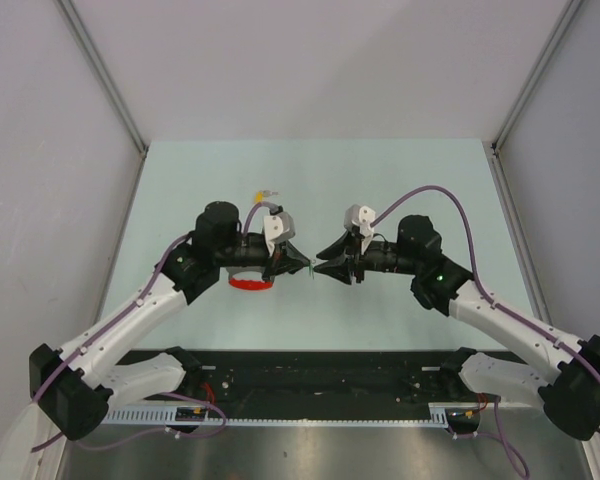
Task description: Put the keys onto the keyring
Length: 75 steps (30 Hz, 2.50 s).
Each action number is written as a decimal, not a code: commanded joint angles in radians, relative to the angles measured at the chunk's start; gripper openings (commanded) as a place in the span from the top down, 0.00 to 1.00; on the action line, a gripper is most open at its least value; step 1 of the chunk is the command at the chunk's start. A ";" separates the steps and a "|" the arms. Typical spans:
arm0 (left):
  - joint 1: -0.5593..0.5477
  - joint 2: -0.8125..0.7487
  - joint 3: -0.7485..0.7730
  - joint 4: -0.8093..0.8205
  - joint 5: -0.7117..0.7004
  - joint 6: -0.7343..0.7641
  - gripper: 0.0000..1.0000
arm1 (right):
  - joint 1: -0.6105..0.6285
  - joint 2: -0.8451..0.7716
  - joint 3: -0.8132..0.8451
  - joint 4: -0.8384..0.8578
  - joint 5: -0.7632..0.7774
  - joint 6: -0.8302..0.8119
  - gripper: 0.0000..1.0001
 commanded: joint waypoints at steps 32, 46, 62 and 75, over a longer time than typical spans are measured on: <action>-0.004 0.015 0.041 -0.070 0.026 0.049 1.00 | 0.027 0.083 0.107 -0.099 -0.036 -0.115 0.95; -0.004 -0.064 0.020 -0.022 -0.165 0.003 0.42 | -0.006 0.044 0.091 -0.230 0.173 -0.049 1.00; -0.004 -0.247 -0.029 0.044 -0.567 -0.045 0.20 | -0.026 -0.080 -0.141 -0.536 0.616 0.340 1.00; -0.004 -0.232 -0.023 0.021 -0.603 -0.035 0.20 | -0.215 0.243 -0.143 -0.203 0.613 0.328 1.00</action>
